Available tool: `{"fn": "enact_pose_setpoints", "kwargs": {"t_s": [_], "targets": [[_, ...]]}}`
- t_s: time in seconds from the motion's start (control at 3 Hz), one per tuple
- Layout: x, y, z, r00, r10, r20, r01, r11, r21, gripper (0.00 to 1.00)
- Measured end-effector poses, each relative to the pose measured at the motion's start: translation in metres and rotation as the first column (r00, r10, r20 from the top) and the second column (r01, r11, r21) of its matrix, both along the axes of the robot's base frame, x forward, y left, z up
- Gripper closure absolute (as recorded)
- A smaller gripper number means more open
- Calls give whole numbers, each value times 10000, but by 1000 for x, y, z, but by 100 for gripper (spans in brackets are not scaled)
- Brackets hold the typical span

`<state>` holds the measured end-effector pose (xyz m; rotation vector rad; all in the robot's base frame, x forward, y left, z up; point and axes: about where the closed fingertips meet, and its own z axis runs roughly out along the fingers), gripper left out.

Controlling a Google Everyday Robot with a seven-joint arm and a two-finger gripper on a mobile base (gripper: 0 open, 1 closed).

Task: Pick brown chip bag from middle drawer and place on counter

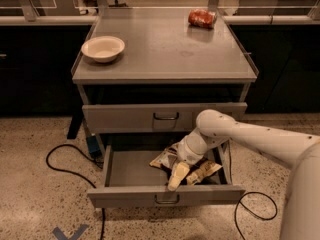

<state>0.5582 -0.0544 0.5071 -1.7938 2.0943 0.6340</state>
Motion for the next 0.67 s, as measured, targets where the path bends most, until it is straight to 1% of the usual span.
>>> {"fn": "enact_pose_setpoints", "kwargs": {"t_s": [0.33,0.67], "targets": [[-10,3,-29,9990,-7,-455,13,9999,127,0],[-10,6,-37,9991,-341,-242,330,9986,-425,0]]}}
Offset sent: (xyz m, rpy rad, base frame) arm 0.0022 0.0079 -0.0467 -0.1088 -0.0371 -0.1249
